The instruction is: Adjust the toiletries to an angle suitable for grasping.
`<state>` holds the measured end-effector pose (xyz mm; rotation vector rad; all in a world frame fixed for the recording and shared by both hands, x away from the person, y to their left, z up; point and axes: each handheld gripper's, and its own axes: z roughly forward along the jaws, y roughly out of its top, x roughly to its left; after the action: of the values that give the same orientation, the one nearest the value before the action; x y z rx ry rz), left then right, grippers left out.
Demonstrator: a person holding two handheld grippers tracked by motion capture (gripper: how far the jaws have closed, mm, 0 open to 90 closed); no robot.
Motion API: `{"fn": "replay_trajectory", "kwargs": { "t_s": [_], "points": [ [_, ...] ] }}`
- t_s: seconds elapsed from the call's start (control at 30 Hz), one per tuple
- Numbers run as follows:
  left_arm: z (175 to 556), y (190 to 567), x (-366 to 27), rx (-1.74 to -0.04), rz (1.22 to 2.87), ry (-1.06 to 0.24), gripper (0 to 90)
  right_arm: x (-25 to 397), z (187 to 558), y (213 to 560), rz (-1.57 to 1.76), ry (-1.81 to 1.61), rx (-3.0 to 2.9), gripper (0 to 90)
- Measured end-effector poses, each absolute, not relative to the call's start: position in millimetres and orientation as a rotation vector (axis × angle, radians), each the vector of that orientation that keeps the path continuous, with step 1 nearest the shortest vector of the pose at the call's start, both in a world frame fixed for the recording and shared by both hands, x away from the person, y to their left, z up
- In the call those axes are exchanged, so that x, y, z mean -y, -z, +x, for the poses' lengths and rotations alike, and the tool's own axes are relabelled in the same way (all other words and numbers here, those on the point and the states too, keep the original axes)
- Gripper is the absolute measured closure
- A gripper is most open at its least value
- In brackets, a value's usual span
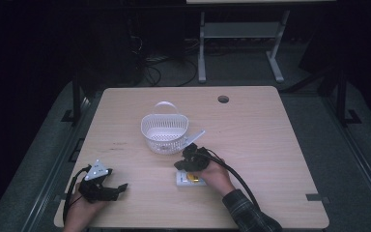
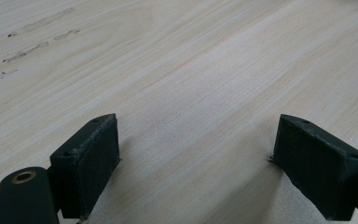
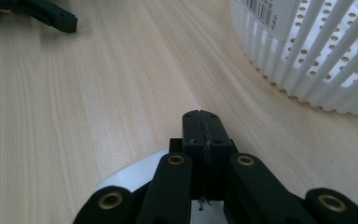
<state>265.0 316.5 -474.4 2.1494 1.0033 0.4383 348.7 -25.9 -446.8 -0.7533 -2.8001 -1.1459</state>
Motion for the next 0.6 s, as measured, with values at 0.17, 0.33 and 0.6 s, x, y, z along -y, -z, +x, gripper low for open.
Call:
{"fn": "replay_trajectory", "kwargs": {
  "t_s": [0.17,0.33,0.6],
  "points": [
    [265.0,474.4,-316.5,-1.003,2.150,-0.438,13.5,30.9,347.4,441.6,-0.772,1.179,2.798,89.4],
    [264.9,474.5,-316.4,-1.003,2.149,-0.438,13.5,55.7,341.3,431.8,-0.826,1.252,2.790,89.4],
    [264.9,474.5,-316.3,-1.002,2.149,-0.437,13.4,96.0,322.7,422.4,-0.914,1.317,2.763,89.4]
  ]
}}
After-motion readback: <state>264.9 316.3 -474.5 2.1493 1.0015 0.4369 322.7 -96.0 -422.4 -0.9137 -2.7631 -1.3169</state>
